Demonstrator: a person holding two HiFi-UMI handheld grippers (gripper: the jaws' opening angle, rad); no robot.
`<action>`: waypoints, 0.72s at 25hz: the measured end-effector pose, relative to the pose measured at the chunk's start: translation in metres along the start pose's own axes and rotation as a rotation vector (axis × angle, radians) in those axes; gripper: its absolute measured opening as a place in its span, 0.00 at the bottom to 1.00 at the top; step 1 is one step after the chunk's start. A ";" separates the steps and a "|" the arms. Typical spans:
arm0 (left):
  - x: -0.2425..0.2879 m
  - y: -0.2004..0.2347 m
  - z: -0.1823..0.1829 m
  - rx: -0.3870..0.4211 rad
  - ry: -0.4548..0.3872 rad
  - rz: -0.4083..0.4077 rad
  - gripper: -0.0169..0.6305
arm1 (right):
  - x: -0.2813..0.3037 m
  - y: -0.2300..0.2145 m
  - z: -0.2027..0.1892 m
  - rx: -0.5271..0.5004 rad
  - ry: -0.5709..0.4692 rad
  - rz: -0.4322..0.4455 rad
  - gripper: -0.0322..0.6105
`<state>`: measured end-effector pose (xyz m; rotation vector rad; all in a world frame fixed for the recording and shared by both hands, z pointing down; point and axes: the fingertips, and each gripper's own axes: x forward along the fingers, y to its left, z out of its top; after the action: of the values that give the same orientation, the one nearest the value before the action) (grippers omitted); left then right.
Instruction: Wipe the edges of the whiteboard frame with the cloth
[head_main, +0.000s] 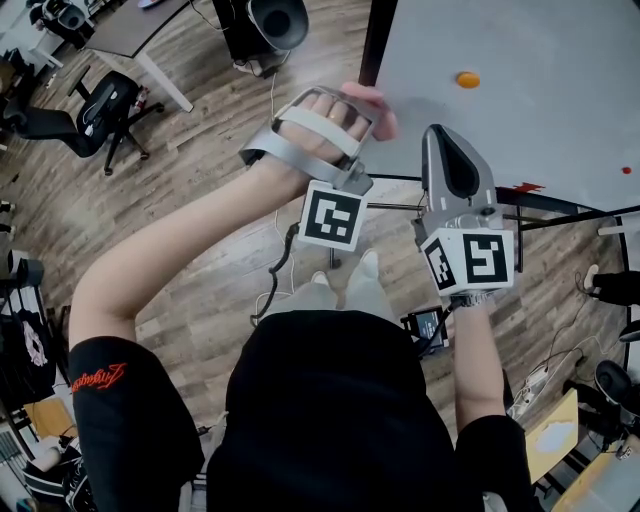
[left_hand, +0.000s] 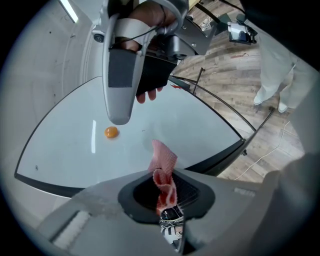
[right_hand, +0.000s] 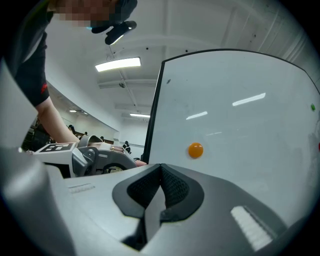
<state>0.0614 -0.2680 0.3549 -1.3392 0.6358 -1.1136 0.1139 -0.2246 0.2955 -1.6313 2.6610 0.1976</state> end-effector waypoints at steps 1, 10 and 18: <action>0.000 -0.002 0.001 -0.002 0.000 -0.004 0.09 | 0.000 0.000 -0.002 0.002 0.004 0.001 0.05; 0.002 -0.019 0.002 -0.021 -0.008 -0.031 0.09 | 0.000 0.000 -0.015 0.011 0.035 0.005 0.05; 0.006 -0.030 0.001 -0.033 -0.013 -0.039 0.09 | 0.007 -0.001 -0.028 0.024 0.060 0.010 0.05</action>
<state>0.0569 -0.2695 0.3849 -1.3910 0.6234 -1.1294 0.1131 -0.2342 0.3222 -1.6429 2.7041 0.1188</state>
